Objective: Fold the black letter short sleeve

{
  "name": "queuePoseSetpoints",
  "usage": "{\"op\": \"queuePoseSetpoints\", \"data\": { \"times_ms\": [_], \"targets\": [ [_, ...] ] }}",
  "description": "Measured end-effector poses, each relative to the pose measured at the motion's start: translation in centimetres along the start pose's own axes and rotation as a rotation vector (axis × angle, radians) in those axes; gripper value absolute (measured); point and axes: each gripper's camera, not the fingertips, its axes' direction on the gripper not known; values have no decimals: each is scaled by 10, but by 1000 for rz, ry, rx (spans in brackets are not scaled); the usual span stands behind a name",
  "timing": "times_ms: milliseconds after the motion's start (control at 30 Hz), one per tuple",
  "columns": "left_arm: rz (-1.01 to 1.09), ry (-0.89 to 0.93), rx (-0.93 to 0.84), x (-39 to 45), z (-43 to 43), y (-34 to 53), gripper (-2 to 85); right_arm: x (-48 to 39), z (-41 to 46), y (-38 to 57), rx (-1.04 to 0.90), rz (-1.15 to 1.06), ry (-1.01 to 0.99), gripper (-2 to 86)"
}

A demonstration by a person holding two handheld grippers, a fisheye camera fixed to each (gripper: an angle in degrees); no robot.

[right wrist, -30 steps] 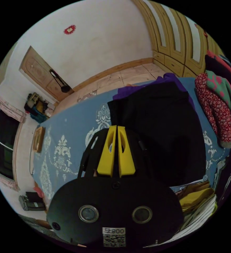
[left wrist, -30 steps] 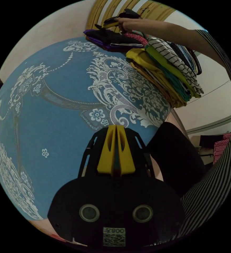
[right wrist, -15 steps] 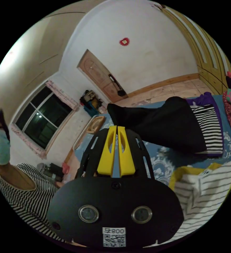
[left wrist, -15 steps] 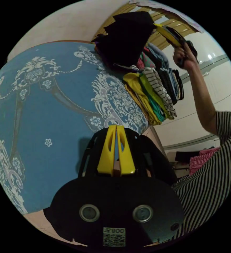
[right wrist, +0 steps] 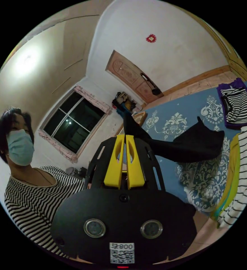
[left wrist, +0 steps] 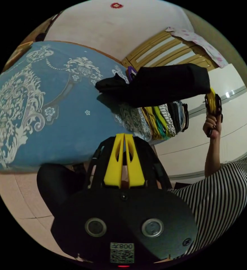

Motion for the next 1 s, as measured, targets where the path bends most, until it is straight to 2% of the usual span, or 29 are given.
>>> {"op": "queuePoseSetpoints", "data": {
  "times_ms": [333,467,600,733,867,1000],
  "targets": [
    [-113,221,87,-39,-71,27,62,-73,-49,111,118,-44,-2,2],
    [-177,331,39,-52,-71,22,73,-90,-65,159,147,-21,21,2],
    [-336,515,-71,-70,-55,21,93,-101,-75,201,175,13,27,2],
    [-544,708,-5,-87,-57,28,101,-111,-83,229,187,21,30,2],
    [-581,714,-4,-85,-71,24,96,-122,-90,257,182,24,47,2],
    [-543,711,-33,-72,-90,15,51,-127,-96,283,198,43,39,2]
  ]
}}
